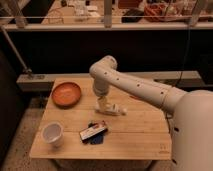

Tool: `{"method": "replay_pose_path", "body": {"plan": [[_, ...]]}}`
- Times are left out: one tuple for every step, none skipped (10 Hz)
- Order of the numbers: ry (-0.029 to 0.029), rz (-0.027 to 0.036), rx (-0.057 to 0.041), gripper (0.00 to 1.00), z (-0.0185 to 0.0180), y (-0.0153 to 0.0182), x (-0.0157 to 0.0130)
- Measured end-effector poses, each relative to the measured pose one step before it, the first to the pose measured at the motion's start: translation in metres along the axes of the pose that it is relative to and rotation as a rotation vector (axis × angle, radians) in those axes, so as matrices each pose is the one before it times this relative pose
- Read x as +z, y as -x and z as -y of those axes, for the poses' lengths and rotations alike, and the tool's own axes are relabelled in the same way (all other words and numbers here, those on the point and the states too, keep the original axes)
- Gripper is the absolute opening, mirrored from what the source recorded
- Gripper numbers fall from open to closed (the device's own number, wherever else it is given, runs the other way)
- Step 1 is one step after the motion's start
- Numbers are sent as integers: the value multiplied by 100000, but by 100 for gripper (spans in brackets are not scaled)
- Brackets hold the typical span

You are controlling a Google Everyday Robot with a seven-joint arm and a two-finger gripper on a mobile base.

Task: Move the arm in a circular motion

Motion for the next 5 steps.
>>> {"method": "replay_pose_path", "body": {"plan": [[592,-606,4551,80,-6,-3081,194],[458,-392,4045,80,-121,-2603,173],[450,-307,3481,80,-127,-2132,173],[789,-534,3950,80,-236,-2440,221],[541,-674,4123,80,-224,-2592,156]]}}
